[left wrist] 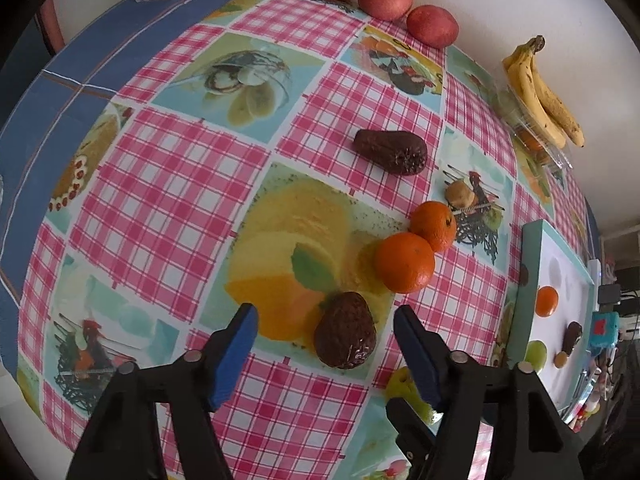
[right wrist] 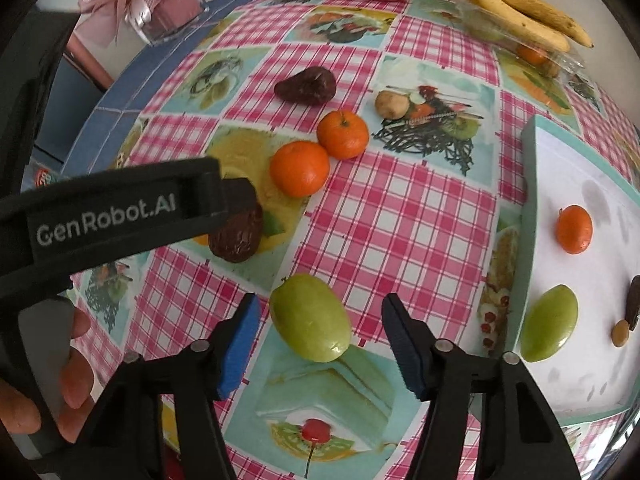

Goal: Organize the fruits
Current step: 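Close the left tool on a dark date while the right tool grasps a green pear, then carry the date and pear over the white tray while both tools hold them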

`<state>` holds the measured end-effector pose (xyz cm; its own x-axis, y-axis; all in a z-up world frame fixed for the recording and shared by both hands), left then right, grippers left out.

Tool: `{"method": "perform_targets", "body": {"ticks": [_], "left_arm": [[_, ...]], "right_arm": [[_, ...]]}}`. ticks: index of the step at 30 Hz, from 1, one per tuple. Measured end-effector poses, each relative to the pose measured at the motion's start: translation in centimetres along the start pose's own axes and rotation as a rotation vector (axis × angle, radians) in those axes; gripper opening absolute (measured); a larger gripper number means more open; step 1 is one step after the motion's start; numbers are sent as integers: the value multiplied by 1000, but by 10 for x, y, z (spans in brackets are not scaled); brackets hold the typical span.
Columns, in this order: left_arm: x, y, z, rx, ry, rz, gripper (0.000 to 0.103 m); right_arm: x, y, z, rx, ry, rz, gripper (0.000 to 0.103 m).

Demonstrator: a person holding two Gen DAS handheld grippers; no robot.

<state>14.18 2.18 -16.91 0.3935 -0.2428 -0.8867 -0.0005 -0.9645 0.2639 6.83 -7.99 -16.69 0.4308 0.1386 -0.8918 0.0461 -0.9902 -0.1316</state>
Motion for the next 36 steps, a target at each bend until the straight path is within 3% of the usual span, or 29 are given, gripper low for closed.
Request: {"method": "perform_targets", "body": {"ticks": [9,14,18,21,30,36], "left_arm": [[2,4,4,1,-12,11,68],[5,9,6,11,-25,22,57],[6,10,8,12,-30,25,39],[4,12,9,10,-24,35,36],[-19,15,-8,-5,74,54,36],[-49,26,-24,23,176,62,36]], "right_arm": [[11,-5,4,-23,-26,-3,50],[13,-11,4,-44,-26,0,47],[13,-9,3,-36,-26,-6,46],[8,-5,4,-32,-21,-2,46],[-13,14,-8,26,31,-15,46],[-43,35,-24,96,127,-11,46]]}}
Point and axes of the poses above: each gripper's, at about its wrist camera, not at the fingertips, and x roughly the way its jaws point, y to its right, z to its underside, the point moved 8 cm from there along x, roughly the way its jaws point, and after that the axes turned 13 degrees about y, right-handed, at the moved point
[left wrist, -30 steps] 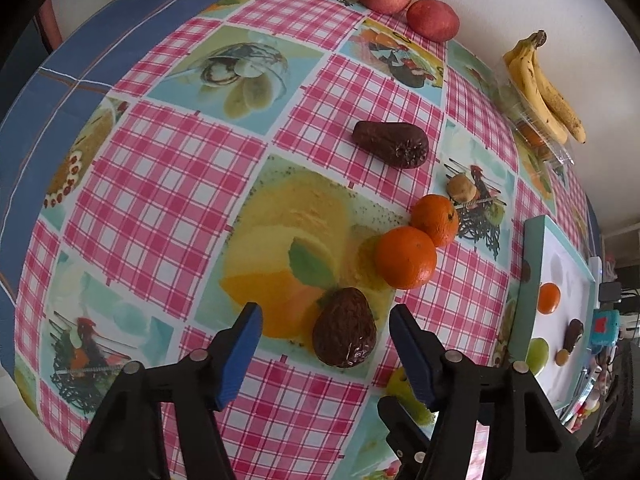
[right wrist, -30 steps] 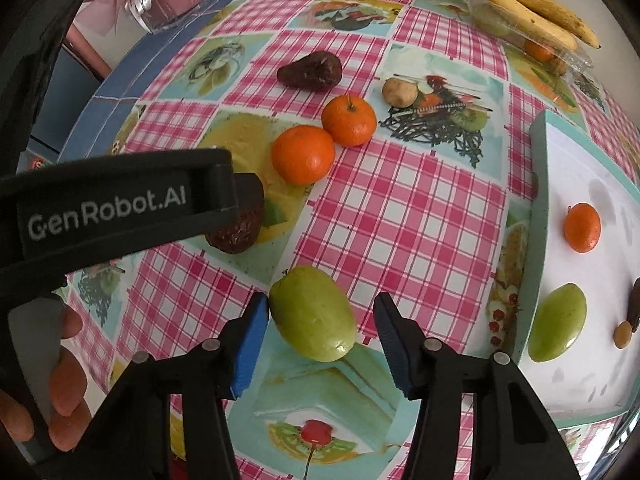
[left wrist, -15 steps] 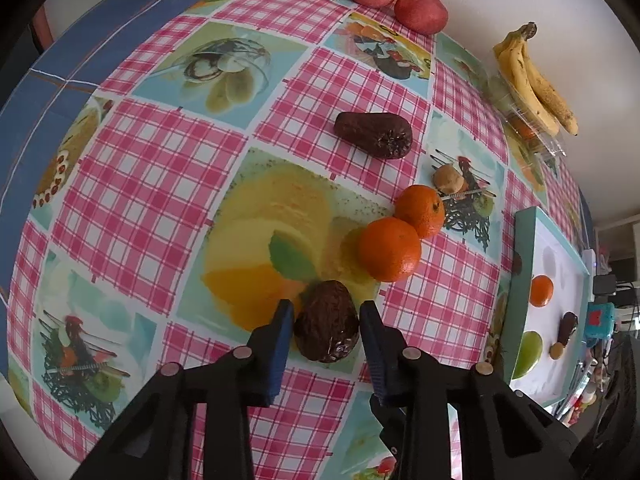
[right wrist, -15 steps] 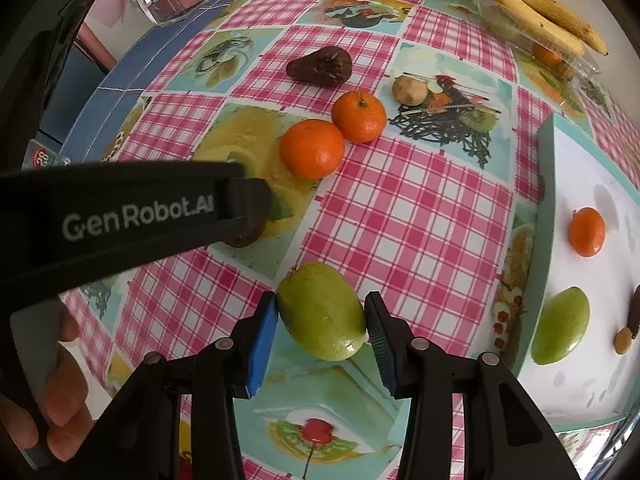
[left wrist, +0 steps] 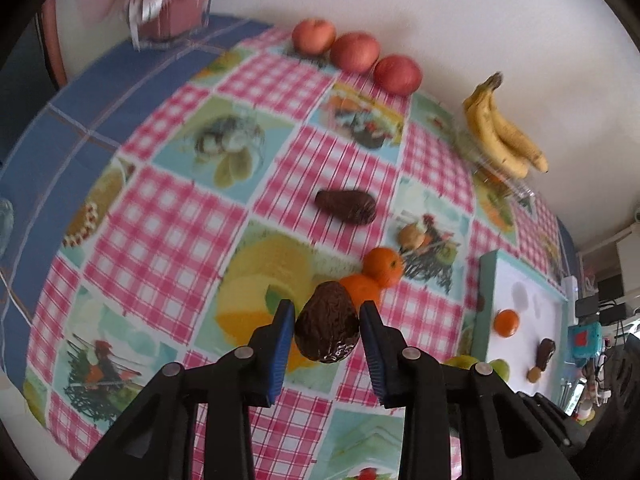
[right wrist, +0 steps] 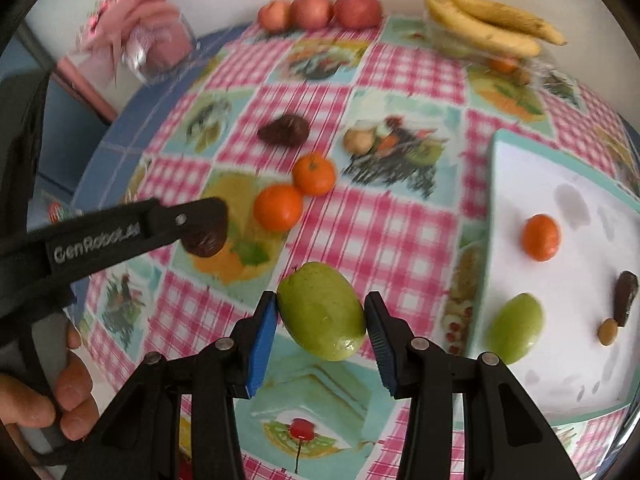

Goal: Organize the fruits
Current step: 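Carry the date and pear over the white tray while both tools hold them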

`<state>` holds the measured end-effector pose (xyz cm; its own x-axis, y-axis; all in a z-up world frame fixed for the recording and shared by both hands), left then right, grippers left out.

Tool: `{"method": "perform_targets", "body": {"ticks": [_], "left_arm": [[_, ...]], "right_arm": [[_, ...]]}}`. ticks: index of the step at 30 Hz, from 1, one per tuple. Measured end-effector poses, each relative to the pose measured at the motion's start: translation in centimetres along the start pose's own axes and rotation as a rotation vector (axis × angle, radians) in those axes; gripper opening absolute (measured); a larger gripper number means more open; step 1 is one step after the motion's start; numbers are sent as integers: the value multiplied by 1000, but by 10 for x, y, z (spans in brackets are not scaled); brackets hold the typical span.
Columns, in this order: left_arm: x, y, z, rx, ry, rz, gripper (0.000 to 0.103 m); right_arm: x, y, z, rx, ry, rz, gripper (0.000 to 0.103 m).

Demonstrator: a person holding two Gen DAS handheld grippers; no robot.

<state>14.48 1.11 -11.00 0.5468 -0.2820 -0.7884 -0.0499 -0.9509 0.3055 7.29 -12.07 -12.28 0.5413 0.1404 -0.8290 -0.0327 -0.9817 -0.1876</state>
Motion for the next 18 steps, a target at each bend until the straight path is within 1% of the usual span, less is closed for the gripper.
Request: {"method": "perform_targets", "body": {"ticks": [6,12,18], "left_arm": [[-16,18,-10,36,57,22,36],[-23,42,-9,80,76,45,36],[-23,76,2,145,65,86,36]], "right_arm": [[-20,29,-16,77,64,42,46],[-34,70,-21,163,97,93,46],[-56,127,-19,258,135,207,46]]}}
Point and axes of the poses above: each gripper's, at about its wrist camera, not at the fingertips, and x roughly the way its jaws point, y to its right, z to its underside, the point moved 8 cm from there along x, roughly the way its jaws point, and after that the axes turned 13 degrees about y, right-handed, at the moved point
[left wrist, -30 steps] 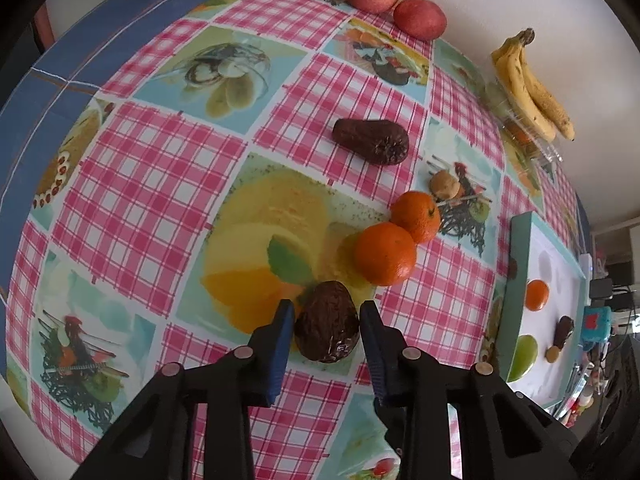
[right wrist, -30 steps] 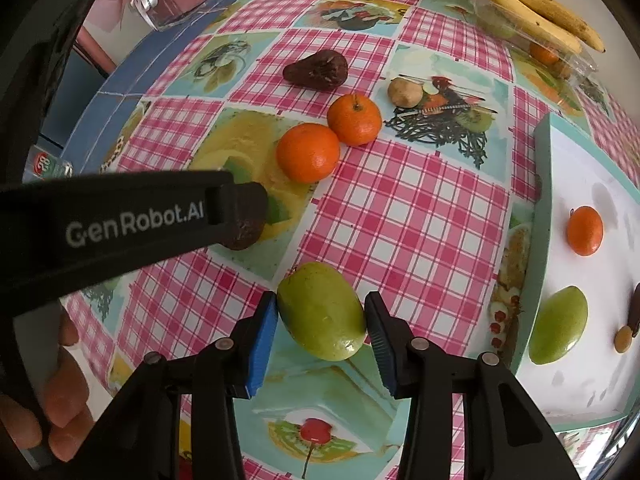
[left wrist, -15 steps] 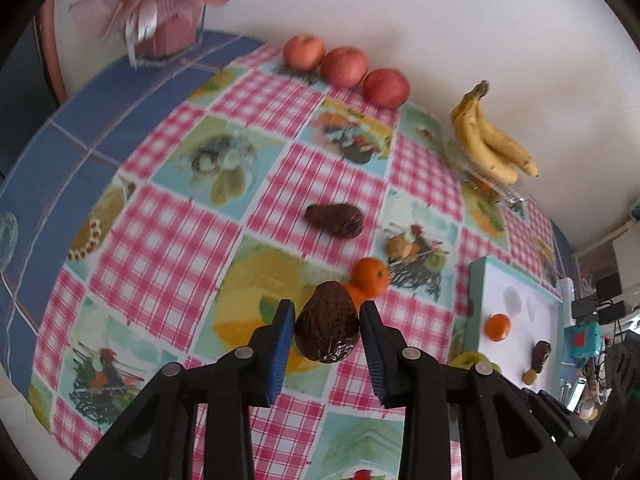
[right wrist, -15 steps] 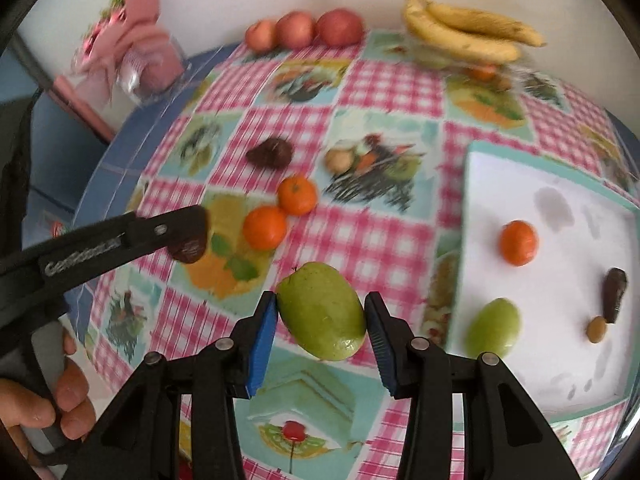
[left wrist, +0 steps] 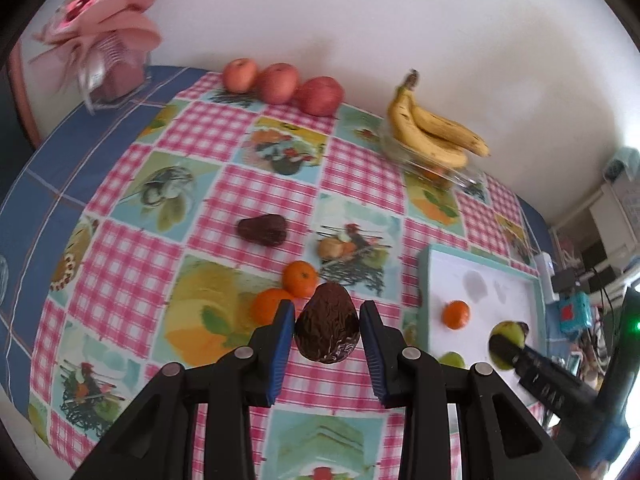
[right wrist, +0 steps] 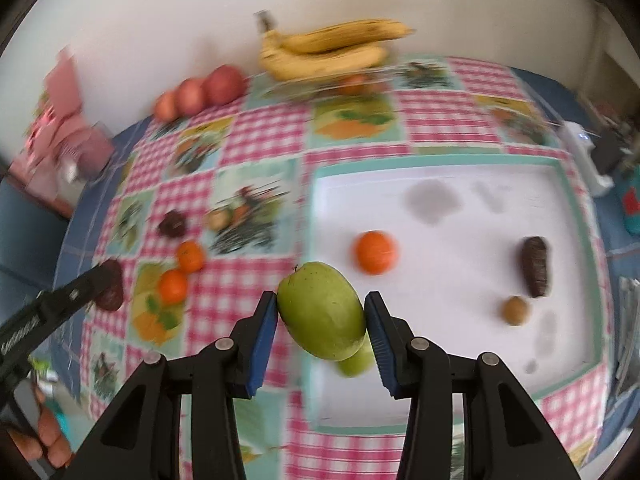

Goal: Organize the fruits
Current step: 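Carry the date and pear over the white tray while both tools hold them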

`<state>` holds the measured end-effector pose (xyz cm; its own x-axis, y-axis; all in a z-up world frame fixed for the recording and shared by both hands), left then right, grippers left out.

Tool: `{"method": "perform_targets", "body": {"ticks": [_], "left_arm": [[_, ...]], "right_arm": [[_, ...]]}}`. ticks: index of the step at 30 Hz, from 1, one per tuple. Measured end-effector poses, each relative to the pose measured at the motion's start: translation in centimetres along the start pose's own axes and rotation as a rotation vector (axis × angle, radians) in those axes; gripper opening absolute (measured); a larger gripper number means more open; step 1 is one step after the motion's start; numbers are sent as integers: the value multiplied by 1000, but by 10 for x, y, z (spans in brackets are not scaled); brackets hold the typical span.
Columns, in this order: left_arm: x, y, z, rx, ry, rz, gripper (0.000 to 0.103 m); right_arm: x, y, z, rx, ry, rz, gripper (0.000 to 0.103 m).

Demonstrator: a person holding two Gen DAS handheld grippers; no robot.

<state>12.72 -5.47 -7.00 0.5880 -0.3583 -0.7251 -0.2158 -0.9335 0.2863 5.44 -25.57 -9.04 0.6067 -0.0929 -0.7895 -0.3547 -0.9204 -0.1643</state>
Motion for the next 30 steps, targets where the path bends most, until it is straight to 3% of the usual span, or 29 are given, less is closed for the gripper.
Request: {"method": "perform_targets", "body": {"ticks": [13,23,30], "left_arm": [[11,91,26,192,-43,93,36],[22,163,59,354,-79,159,36],[41,193,99,474,-147,164,36]], "right_arm": [[-30,109,-18,183,83,173,46],[-45,153,-21,249,118,232,46],[-34,168,-11,258,76,259,46]]}}
Point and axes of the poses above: each gripper's, at about its wrist camera, not at the fingertips, and x roughly the way its jaws point, y to its right, z to its underside, the point moved 8 cm from there along x, roughly the way its jaws point, and after that the axes turned 13 degrees about y, right-handed, at the moved point
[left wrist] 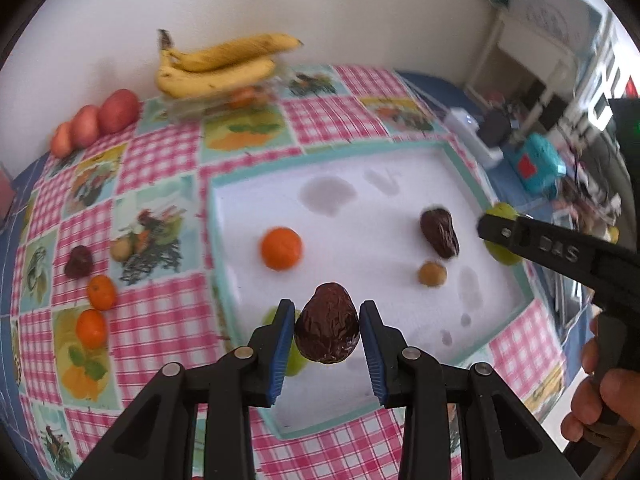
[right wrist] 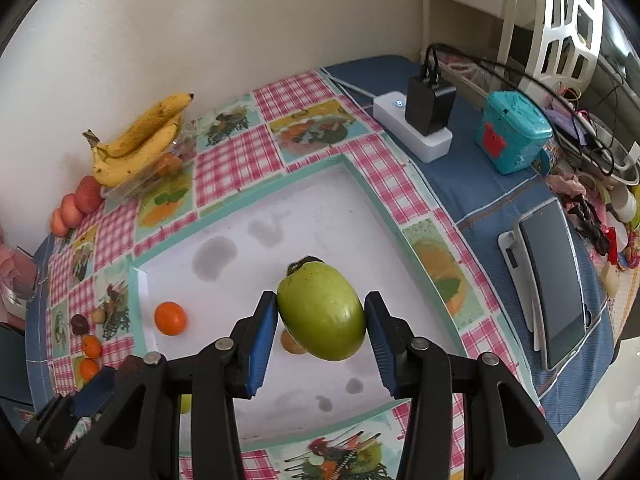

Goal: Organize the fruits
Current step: 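Carry the date and pear over the white tray while both tools hold them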

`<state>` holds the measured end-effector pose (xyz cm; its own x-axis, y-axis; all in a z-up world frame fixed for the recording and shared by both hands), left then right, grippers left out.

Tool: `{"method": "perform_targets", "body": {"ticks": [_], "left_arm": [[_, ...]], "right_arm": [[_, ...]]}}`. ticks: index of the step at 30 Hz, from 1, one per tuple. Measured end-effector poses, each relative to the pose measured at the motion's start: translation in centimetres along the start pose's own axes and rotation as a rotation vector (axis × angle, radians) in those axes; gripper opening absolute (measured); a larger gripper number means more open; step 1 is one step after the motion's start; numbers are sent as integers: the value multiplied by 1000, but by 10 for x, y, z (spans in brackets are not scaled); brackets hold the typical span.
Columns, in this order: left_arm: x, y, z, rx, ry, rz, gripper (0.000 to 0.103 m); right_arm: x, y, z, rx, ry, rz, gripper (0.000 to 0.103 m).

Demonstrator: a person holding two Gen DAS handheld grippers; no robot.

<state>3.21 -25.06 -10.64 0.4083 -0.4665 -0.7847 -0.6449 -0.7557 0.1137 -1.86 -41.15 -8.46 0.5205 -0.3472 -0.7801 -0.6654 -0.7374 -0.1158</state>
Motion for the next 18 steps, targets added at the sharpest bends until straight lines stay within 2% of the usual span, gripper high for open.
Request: {"method": "perform_targets", "body": {"ticks": [4,10,18], "left_arm": [[16,12,14,30,-54,11,36],[31,17,28,20,-111,32,36],[41,15,34,-3,-144,39,36]], "right_arm": [[22,8,18,1,-78,20,47],[37,18,33,5,-138,44,47],[46,24,41,10,-174,57,47]]}}
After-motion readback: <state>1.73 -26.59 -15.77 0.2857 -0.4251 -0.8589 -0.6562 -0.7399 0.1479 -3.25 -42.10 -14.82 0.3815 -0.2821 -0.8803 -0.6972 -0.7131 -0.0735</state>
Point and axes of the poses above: each gripper's, at about its wrist camera, not at the fingertips, and x roughly the way its jaws point, y to its right, z to its underside, the point moved 8 cm from there along x, roughly the way its jaws point, and after that the axes turned 13 degrees about y, right-handed, at the moved point
